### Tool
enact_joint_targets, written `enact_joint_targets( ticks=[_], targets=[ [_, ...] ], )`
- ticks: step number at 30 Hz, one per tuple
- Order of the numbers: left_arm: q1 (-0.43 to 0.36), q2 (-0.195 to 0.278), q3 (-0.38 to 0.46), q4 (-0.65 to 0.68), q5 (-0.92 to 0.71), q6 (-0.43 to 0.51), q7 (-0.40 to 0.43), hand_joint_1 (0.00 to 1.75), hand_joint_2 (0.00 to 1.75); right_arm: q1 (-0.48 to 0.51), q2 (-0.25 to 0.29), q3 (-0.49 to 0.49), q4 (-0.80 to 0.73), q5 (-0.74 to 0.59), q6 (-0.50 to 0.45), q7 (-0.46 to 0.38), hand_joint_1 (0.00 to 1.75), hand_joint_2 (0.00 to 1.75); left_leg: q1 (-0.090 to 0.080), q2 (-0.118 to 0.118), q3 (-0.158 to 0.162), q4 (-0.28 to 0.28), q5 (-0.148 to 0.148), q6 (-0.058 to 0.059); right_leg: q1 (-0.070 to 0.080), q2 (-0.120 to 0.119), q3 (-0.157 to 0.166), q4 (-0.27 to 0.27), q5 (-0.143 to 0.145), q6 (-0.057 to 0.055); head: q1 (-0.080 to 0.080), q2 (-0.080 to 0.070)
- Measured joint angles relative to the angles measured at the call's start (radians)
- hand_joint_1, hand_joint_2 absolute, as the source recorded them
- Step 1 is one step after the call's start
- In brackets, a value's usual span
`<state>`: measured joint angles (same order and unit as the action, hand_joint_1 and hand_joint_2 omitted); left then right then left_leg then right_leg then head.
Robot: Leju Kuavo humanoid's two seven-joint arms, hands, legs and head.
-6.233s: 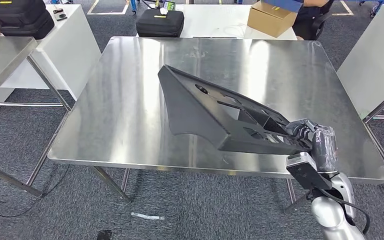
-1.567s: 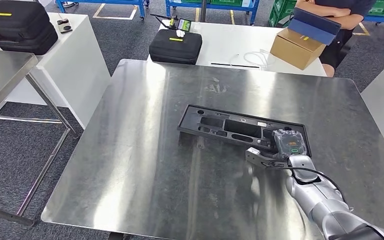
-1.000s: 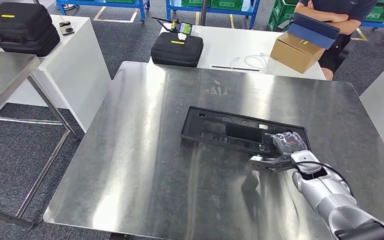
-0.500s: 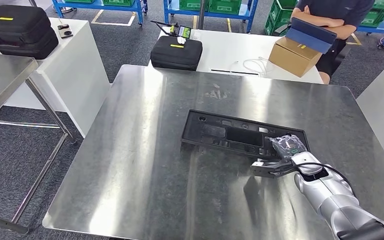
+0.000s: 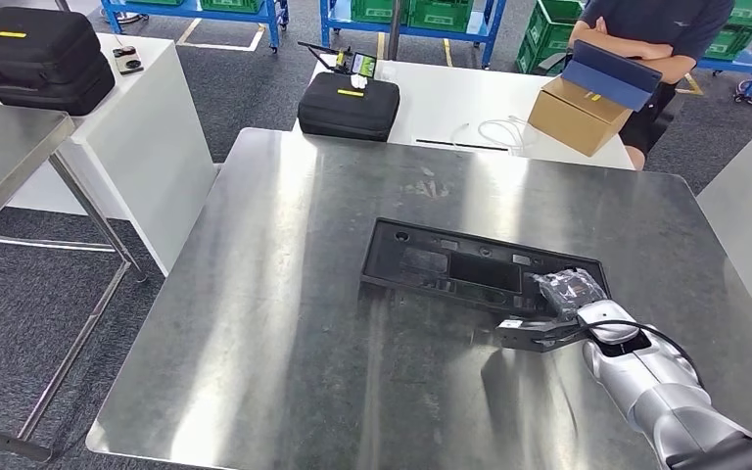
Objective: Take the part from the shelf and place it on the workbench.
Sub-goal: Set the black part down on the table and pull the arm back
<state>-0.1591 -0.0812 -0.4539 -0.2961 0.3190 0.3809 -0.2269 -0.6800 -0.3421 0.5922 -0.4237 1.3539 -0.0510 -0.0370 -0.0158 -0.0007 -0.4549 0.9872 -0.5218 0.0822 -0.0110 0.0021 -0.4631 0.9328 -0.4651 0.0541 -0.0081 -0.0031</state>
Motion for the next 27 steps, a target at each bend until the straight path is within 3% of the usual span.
enact_joint_targets(
  ticks=[5,12,13,15,17,18,19,20,21,22,24,25,27],
  targets=[
    [-0.006,-0.002,-0.003,-0.002,0.001,-0.001,0.004,0.0,0.0,-0.005,-0.007,-0.002,0.001,-0.011,0.035,-0.022,0.0,0.0,0.001,0.001,0.009,0.001,-0.004,0.005,0.002,0.0,0.012,-0.003,-0.001,-0.001,0.0,0.0],
    [-0.01,-0.003,-0.002,-0.004,0.015,-0.009,0.028,0.0,0.0,-0.006,-0.012,-0.004,0.006,-0.02,0.039,-0.025,0.0,0.0,-0.004,0.0,0.003,0.005,-0.006,0.016,-0.003,0.001,0.013,-0.01,0.003,0.018,0.0,0.0],
    [-0.011,-0.003,-0.002,-0.004,0.016,-0.01,0.029,0.0,0.0,-0.006,-0.014,-0.005,0.006,-0.021,0.04,-0.025,0.0,0.0,-0.003,0.002,0.001,0.004,-0.002,0.02,-0.006,0.0,0.01,0.0,-0.006,0.022,0.0,0.0],
    [-0.012,-0.002,-0.002,-0.005,0.016,-0.013,0.03,0.0,0.0,-0.003,-0.015,-0.005,0.008,-0.021,0.042,-0.025,0.0,0.0,0.0,0.007,-0.006,0.003,0.008,0.028,-0.01,-0.002,-0.018,0.073,-0.056,0.022,0.004,0.0],
    [-0.006,0.0,-0.002,-0.004,0.017,-0.014,0.034,0.0,0.0,0.001,-0.011,-0.005,0.012,-0.024,0.042,-0.025,0.0,0.0,-0.001,0.01,-0.013,0.003,0.011,0.033,-0.007,-0.004,-0.079,0.215,-0.127,0.011,0.007,0.0],
    [0.0,0.001,-0.002,-0.003,0.018,-0.016,0.038,0.0,0.0,0.005,-0.007,-0.005,0.013,-0.025,0.042,-0.024,0.0,0.0,-0.002,0.011,-0.015,0.003,0.012,0.034,-0.003,-0.004,-0.106,0.279,-0.148,0.006,0.007,0.0],
    [0.005,0.002,-0.002,-0.002,0.019,-0.016,0.041,0.0,0.0,0.01,-0.005,-0.005,0.015,-0.028,0.042,-0.024,0.0,0.0,-0.002,0.012,-0.016,0.003,0.012,0.034,0.005,-0.003,-0.122,0.315,-0.153,0.001,0.007,0.0],
    [0.009,0.003,-0.002,0.0,0.019,-0.016,0.043,0.0,0.0,0.017,-0.002,-0.005,0.016,-0.031,0.042,-0.024,0.0,0.0,-0.003,0.013,-0.015,0.004,0.011,0.034,0.017,-0.003,-0.119,0.311,-0.139,-0.002,0.008,0.0],
    [0.011,0.003,-0.002,0.001,0.019,-0.017,0.044,0.0,0.0,0.021,-0.002,-0.006,0.018,-0.034,0.043,-0.023,0.0,0.0,-0.003,0.013,-0.013,0.004,0.01,0.034,0.033,-0.003,-0.1,0.267,-0.112,-0.008,0.008,0.0],
    [0.01,0.001,-0.002,0.0,0.018,-0.016,0.045,0.0,0.0,0.02,-0.005,-0.007,0.019,-0.038,0.043,-0.022,0.0,0.0,0.0,0.013,-0.012,0.003,0.009,0.033,0.055,-0.001,-0.069,0.199,-0.081,-0.022,0.008,0.0],
    [-0.001,-0.013,-0.003,-0.003,0.017,-0.016,0.045,0.0,0.0,0.015,-0.025,-0.011,0.021,-0.048,0.044,-0.023,0.0,0.0,0.002,0.009,-0.014,0.008,0.01,0.029,0.096,0.002,-0.026,0.07,-0.023,-0.069,0.001,0.0],
    [-0.007,-0.021,-0.004,-0.007,0.017,-0.017,0.045,0.0,0.0,0.01,-0.037,-0.015,0.02,-0.055,0.046,-0.026,0.0,0.0,0.002,0.005,-0.021,0.011,0.01,0.025,0.106,0.001,-0.021,0.034,-0.005,-0.09,0.003,0.0],
    [-0.014,-0.036,-0.006,-0.014,0.019,-0.018,0.046,0.0,0.0,0.003,-0.05,-0.027,0.02,-0.08,0.062,-0.036,0.0,0.0,-0.001,-0.005,-0.033,0.015,0.011,0.018,0.102,-0.003,-0.032,0.011,0.014,-0.11,0.011,0.0]
  ],
)
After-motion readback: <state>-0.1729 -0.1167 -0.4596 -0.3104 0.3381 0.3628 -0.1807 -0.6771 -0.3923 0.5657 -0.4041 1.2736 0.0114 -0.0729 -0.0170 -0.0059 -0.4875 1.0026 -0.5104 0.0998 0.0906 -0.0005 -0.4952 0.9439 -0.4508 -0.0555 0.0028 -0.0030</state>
